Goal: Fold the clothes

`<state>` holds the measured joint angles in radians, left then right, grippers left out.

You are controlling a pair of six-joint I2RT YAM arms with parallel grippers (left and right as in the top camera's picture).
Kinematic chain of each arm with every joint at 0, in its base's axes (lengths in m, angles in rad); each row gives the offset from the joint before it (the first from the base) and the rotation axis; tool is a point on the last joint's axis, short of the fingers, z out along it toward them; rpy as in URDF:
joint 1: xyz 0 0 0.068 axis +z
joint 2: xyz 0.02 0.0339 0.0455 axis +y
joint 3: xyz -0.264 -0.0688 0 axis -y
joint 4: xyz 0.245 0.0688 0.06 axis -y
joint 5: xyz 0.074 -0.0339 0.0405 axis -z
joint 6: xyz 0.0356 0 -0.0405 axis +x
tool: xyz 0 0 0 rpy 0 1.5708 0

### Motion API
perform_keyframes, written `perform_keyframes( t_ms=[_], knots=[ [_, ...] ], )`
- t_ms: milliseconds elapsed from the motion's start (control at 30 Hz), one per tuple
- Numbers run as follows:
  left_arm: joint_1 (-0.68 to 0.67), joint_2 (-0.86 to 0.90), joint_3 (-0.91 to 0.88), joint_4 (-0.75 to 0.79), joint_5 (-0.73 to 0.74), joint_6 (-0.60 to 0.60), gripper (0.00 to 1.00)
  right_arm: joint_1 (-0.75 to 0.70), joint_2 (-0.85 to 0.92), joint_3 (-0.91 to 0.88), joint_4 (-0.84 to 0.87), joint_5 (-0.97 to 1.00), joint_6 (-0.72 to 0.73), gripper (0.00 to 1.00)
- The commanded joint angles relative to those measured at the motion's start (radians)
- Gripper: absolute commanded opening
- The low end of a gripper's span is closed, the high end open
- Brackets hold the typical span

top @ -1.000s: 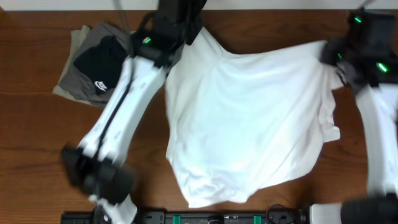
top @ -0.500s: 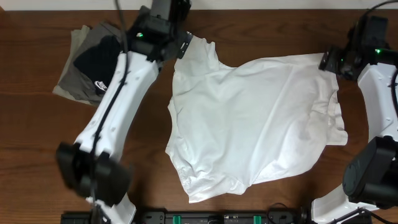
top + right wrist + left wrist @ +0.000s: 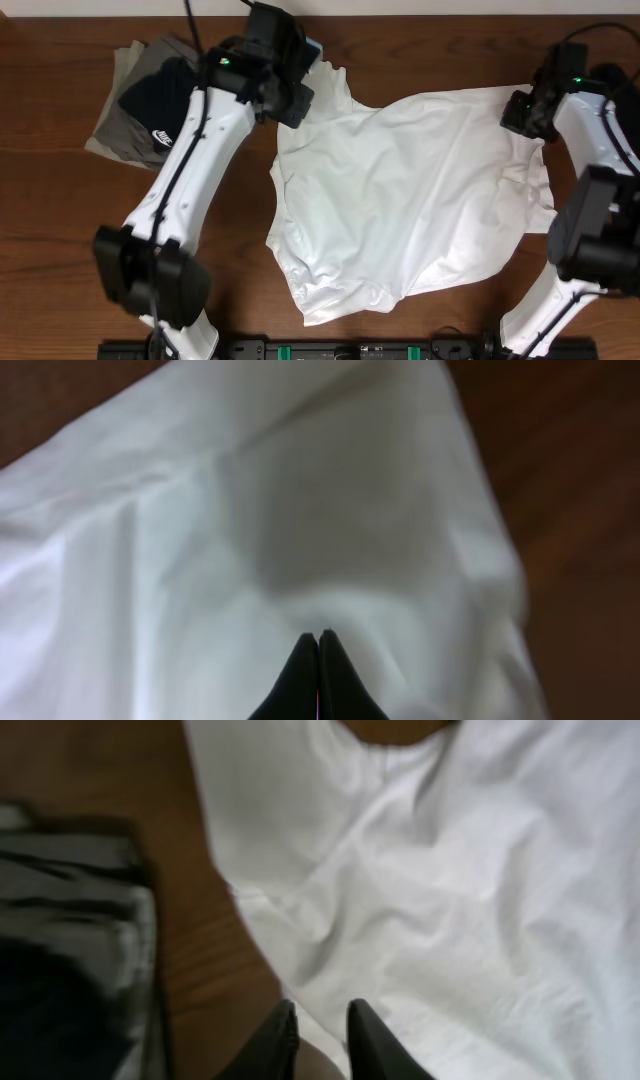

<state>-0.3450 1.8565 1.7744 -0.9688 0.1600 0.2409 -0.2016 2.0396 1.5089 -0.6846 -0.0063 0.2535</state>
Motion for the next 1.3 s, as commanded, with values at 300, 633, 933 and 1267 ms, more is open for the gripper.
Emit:
perform_keyframes(
  t_ms=[300, 633, 933, 1267],
  knots=[
    [0.002, 0.177, -0.019, 0.016, 0.042, 0.02, 0.15, -0.018, 0.174, 0.006, 0.215, -0.075, 0.129, 0.01],
    [0.0, 0.177, -0.019, 0.016, 0.042, 0.018, 0.17, -0.021, 0.368, 0.007, 0.452, -0.119, 0.317, 0.01],
    [-0.012, 0.19, -0.021, 0.023, 0.069, 0.016, 0.41, -0.071, 0.338, 0.051, 0.621, -0.443, 0.249, 0.05],
    [-0.04, 0.322, -0.037, 0.034, 0.087, 0.005, 0.06, -0.152, -0.048, 0.051, 0.311, -0.589, 0.072, 0.11]
  ],
)
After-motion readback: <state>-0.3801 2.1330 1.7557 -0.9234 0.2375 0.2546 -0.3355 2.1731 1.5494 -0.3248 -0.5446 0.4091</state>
